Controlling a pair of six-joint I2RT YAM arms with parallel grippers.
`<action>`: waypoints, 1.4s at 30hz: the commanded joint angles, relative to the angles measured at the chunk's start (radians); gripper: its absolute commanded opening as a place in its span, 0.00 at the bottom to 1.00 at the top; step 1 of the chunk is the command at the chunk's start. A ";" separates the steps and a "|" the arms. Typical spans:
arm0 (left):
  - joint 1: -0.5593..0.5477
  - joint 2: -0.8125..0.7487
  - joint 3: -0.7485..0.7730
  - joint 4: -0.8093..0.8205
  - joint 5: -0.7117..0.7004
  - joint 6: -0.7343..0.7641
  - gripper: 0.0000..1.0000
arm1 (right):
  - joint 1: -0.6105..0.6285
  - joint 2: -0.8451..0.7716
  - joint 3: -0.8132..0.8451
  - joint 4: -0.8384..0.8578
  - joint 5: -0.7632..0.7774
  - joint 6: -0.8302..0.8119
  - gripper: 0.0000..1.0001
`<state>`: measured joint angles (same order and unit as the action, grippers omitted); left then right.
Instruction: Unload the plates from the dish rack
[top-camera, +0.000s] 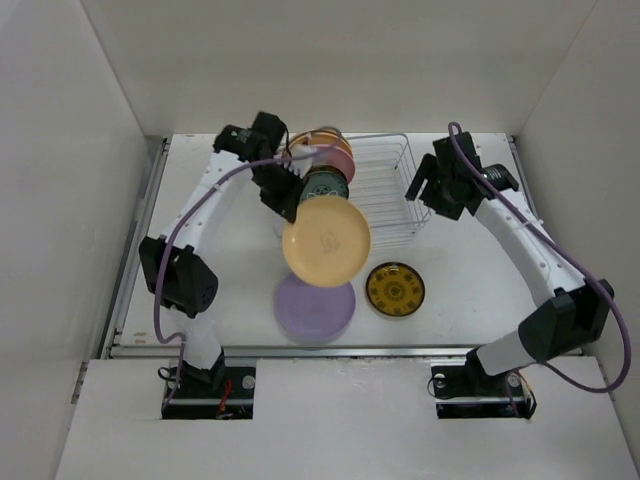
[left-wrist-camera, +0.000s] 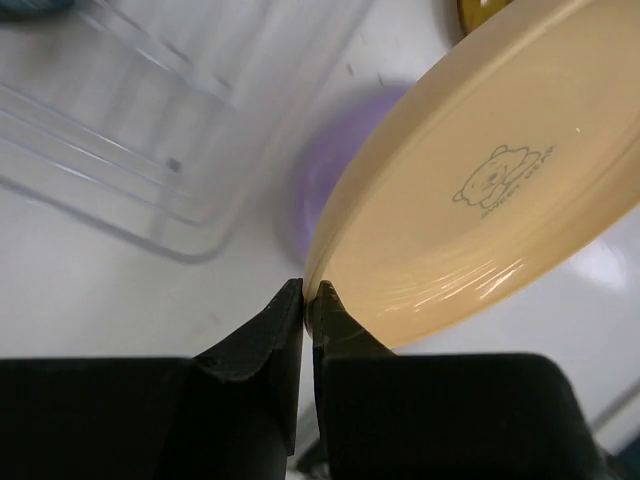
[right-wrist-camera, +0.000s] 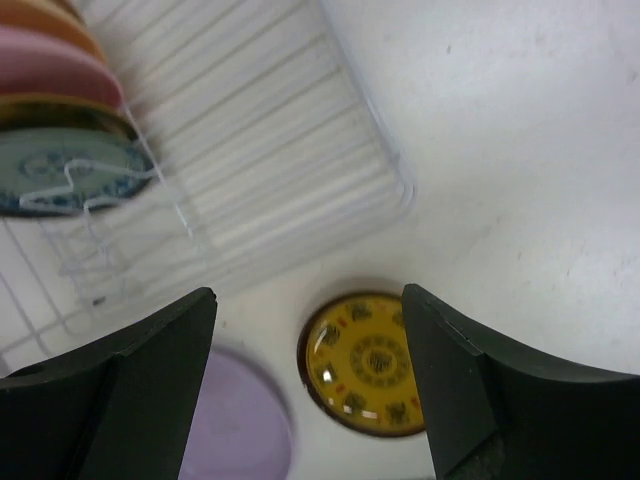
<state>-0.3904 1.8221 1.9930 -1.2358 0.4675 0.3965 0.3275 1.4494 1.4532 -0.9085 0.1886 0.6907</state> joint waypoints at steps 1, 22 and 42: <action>-0.039 -0.053 -0.204 -0.191 -0.009 0.023 0.00 | -0.033 0.124 0.123 -0.001 0.112 -0.062 0.81; -0.136 -0.017 -0.527 0.131 -0.176 -0.154 0.06 | -0.102 0.608 0.359 0.246 0.094 -0.227 0.48; -0.065 -0.030 -0.050 0.078 -0.298 -0.044 0.46 | -0.102 0.574 0.183 0.385 0.023 -0.305 0.00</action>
<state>-0.4686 1.8271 1.8866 -1.2098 0.2768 0.3016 0.2523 2.0052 1.6516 -0.5274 0.1673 0.3965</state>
